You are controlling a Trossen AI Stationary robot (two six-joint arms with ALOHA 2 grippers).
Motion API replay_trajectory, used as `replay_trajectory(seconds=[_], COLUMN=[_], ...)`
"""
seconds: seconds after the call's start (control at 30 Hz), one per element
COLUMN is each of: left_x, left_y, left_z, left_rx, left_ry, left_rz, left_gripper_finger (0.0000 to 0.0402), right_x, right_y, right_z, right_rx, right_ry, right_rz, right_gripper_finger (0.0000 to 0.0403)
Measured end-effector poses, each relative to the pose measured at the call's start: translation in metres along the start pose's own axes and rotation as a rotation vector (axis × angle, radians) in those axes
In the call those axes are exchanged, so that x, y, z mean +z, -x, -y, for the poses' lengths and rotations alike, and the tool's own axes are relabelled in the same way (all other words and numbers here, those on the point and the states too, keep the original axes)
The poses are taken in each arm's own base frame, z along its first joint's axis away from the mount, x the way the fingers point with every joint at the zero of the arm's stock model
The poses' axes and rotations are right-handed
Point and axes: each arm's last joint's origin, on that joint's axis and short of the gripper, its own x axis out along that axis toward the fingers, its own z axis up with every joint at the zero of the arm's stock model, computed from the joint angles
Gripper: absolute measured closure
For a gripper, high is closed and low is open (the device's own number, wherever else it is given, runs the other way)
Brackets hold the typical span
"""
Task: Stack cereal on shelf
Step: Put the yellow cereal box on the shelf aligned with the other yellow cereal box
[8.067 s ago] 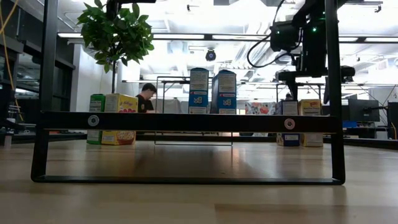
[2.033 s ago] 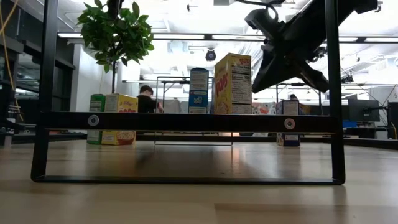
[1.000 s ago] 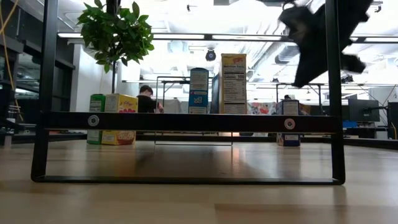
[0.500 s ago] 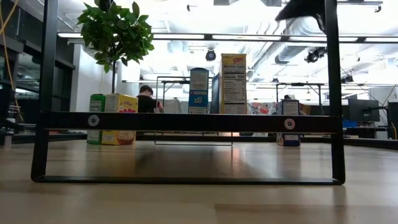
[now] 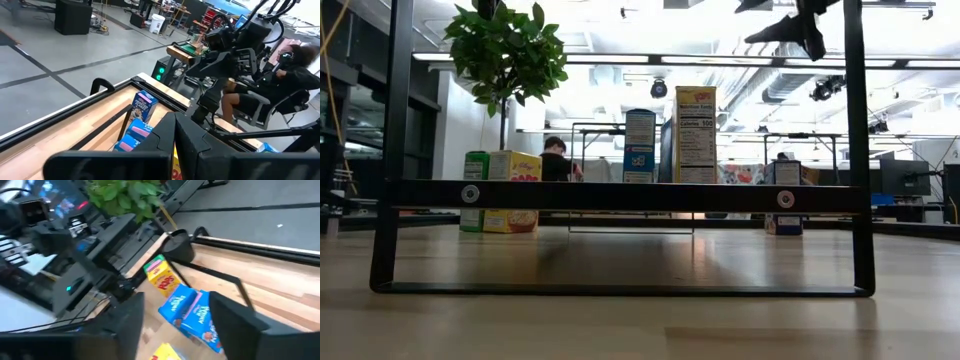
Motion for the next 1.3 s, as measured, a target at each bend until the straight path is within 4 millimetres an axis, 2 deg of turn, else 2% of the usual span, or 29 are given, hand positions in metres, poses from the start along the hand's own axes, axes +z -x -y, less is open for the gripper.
replay_trajectory(seconds=[0.13,0.27,0.37,0.47,0.63,0.77,1.0,1.17,1.3], left_x=[0.002,0.002,0.001,-0.002,-0.006,-0.009,-0.041,-0.056,-0.061], left_y=[0.0,-0.002,-0.005,-0.012,-0.021,-0.031,-0.061,-0.08,-0.082], left_z=[0.0,0.001,-0.002,-0.014,-0.042,-0.066,-0.102,-0.111,-0.114], left_rx=[0.014,0.013,0.077,0.17,0.287,0.356,0.511,0.508,0.564], left_ry=[0.021,0.053,0.06,0.038,0.051,0.093,0.14,0.169,0.166], left_rz=[0.028,0.036,0.042,0.006,-0.2,-0.381,-0.719,-0.82,-0.844], left_gripper_finger=[0.0399,0.0372,0.0326,0.027,0.0189,0.0149,0.0124,0.0123,0.0123], right_x=[0.005,0.007,0.006,0.006,0.006,0.006,0.007,0.007,0.007], right_y=[-0.001,-0.001,-0.001,-0.001,-0.001,-0.001,-0.001,-0.001,-0.001], right_z=[-0.002,-0.004,-0.004,-0.004,-0.004,-0.004,-0.003,-0.003,-0.003], right_rx=[0.1,0.179,0.181,0.179,0.178,0.177,0.158,0.155,0.155], right_ry=[0.018,0.055,0.059,0.058,0.052,0.05,0.048,0.029,0.026], right_rz=[-0.023,-0.05,-0.054,-0.056,-0.058,-0.057,-0.042,-0.042,-0.042], right_gripper_finger=[0.0126,0.0095,0.0091,0.0091,0.0091,0.0091,0.0091,0.0091,0.0091])
